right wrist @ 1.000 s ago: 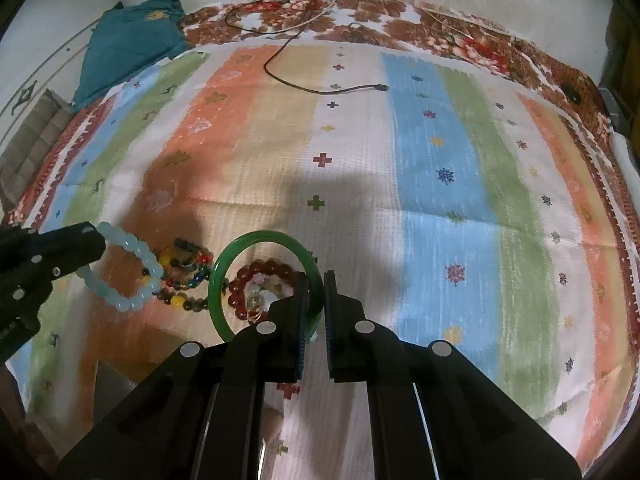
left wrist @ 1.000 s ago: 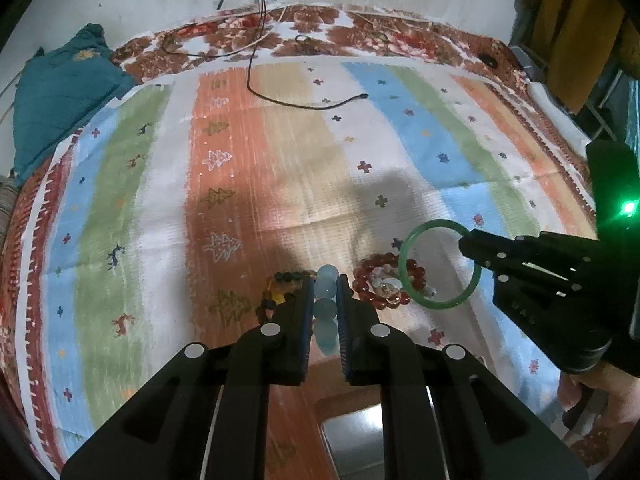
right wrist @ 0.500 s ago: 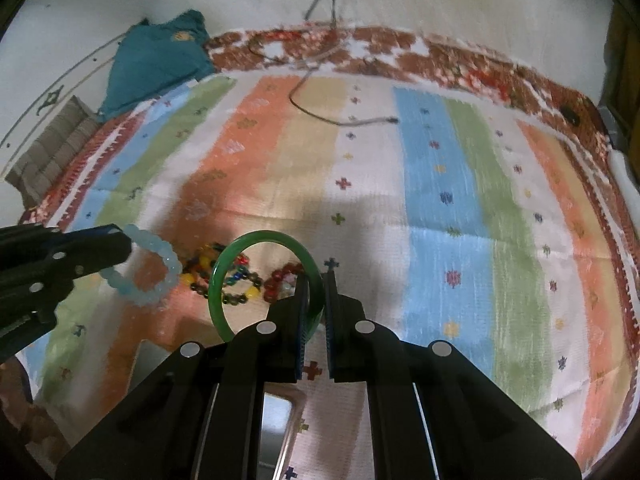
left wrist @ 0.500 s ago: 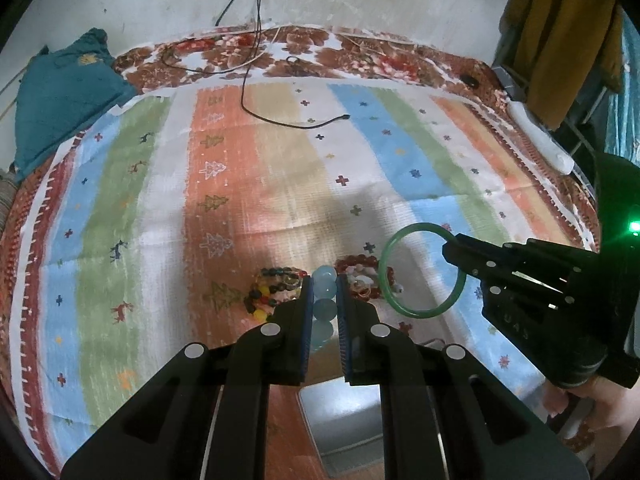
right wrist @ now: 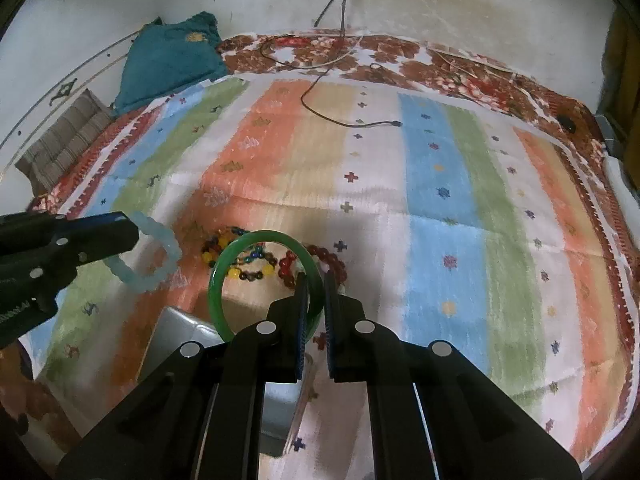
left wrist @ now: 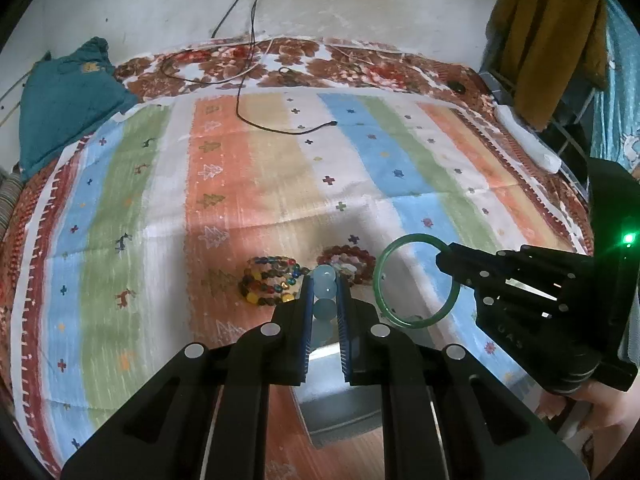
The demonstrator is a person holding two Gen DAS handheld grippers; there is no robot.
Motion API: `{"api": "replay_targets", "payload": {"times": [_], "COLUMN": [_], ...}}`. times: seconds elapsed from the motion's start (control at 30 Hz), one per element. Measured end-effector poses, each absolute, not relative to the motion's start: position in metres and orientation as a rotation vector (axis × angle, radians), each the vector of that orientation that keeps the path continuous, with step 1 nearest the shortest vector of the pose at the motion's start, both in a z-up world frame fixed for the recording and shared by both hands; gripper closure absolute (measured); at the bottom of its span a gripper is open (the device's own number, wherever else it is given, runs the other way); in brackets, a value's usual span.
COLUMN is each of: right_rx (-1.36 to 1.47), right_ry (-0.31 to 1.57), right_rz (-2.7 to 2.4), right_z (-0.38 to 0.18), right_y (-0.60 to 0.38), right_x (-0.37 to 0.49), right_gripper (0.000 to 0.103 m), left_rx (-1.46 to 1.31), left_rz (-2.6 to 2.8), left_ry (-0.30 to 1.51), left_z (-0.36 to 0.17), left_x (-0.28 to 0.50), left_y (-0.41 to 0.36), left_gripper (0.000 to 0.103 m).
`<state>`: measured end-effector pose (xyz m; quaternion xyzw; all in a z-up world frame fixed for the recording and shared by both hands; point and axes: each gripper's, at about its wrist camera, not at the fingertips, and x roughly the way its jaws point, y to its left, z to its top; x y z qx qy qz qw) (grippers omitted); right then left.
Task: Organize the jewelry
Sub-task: 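Lift and carry both bracelets over the silver tin with both grippers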
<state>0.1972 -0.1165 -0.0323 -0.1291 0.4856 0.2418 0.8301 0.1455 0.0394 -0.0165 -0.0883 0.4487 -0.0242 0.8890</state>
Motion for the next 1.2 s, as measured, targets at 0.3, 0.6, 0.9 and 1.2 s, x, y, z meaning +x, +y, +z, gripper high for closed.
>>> {"api": "replay_targets", "payload": {"times": [0.3, 0.6, 0.9, 1.2], "right_rx": [-0.268, -0.264, -0.272, -0.284], "right_ry": [1.031, 1.037, 1.045, 1.058], "right_rz": [0.518, 0.523, 0.547, 0.578], "right_z": [-0.029, -0.029, -0.03, -0.032], "right_y": [-0.129, -0.134, -0.135, -0.13], "right_x": [0.176, 0.162, 0.15, 0.144], "right_gripper": [0.094, 0.094, 0.094, 0.094], "left_rx": [-0.167, -0.148, -0.13, -0.148], "left_rz": [-0.078, -0.088, -0.092, -0.109], "left_ry": [0.907, 0.906, 0.898, 0.911], "left_z": [-0.012, -0.014, -0.014, -0.016], "left_x": [0.123, 0.107, 0.094, 0.092], "left_y": [0.029, 0.021, 0.014, 0.013], "left_gripper": [0.092, 0.092, 0.092, 0.092]}}
